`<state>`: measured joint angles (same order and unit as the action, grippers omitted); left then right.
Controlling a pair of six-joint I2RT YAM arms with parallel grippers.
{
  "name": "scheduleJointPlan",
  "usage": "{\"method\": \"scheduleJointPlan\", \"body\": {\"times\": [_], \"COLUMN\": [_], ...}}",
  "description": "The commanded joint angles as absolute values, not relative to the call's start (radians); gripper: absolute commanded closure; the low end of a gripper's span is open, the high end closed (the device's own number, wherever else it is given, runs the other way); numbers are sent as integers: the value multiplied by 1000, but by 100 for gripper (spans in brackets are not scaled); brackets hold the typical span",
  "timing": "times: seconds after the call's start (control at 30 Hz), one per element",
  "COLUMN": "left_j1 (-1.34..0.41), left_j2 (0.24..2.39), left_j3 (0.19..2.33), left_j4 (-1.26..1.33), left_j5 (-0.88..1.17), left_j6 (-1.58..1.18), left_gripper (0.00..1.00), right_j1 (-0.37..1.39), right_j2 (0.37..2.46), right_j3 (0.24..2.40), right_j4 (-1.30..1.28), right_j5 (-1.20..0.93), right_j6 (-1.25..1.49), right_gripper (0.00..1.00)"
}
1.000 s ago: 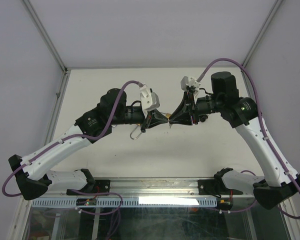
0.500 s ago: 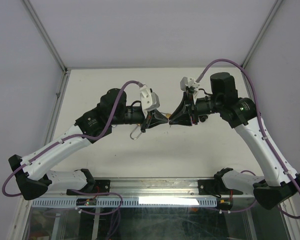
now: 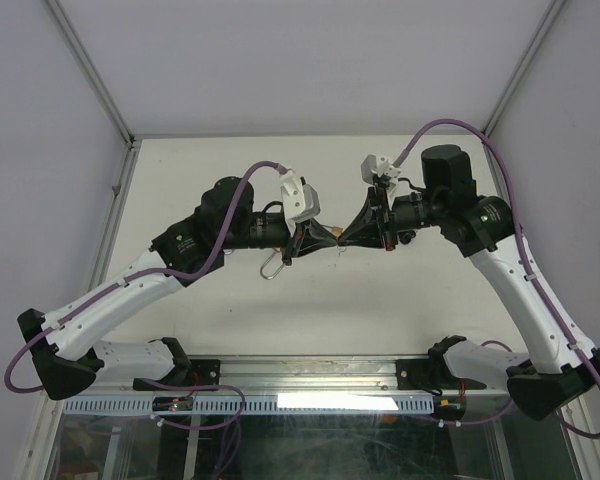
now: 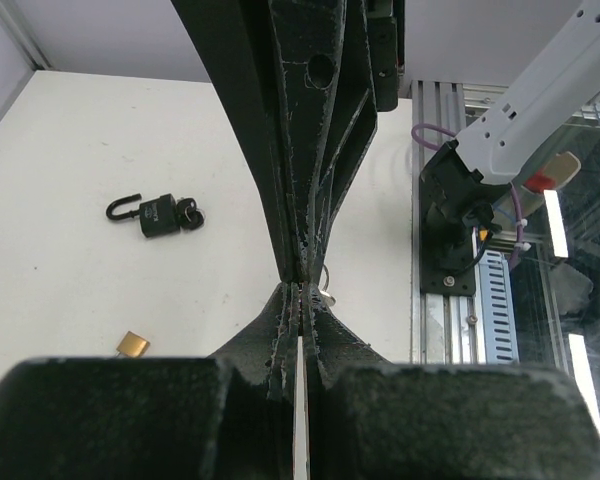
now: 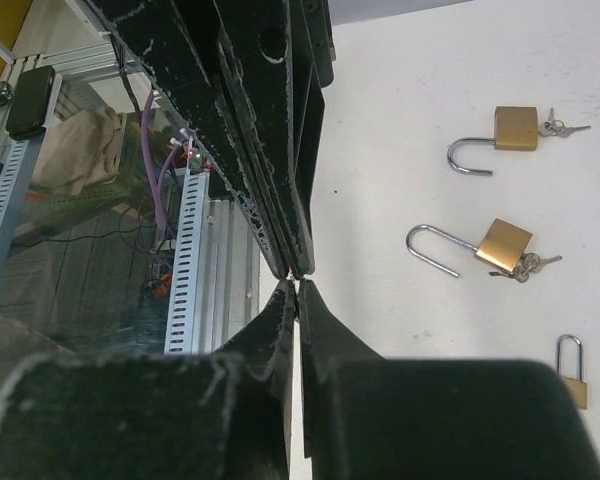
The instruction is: Unlock with the key
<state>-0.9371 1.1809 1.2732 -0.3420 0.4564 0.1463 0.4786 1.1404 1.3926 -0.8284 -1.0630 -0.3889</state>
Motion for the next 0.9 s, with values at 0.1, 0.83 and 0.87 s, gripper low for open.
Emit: {"method": "scheduleJointPlan", "body": {"times": [0.1, 0.83, 0.87], "left_j1": [-947, -715, -699], "left_j2": [1172, 1263, 1324], "left_j3": [1303, 1286, 1338], "left_j4": [-265, -480, -563], "left_j5": [473, 838, 849], "left_j6": [150, 447, 533], "left_gripper": [100, 1, 1], "right_j1": [480, 396, 385], "right_j2": [1116, 1068, 1064], "right_j3": [1399, 1313, 1302], "right_j4": [-817, -870, -864], "right_j5": [-1078, -832, -829], "right_j6": [-408, -275, -260], "right_gripper": [100, 100, 100]}}
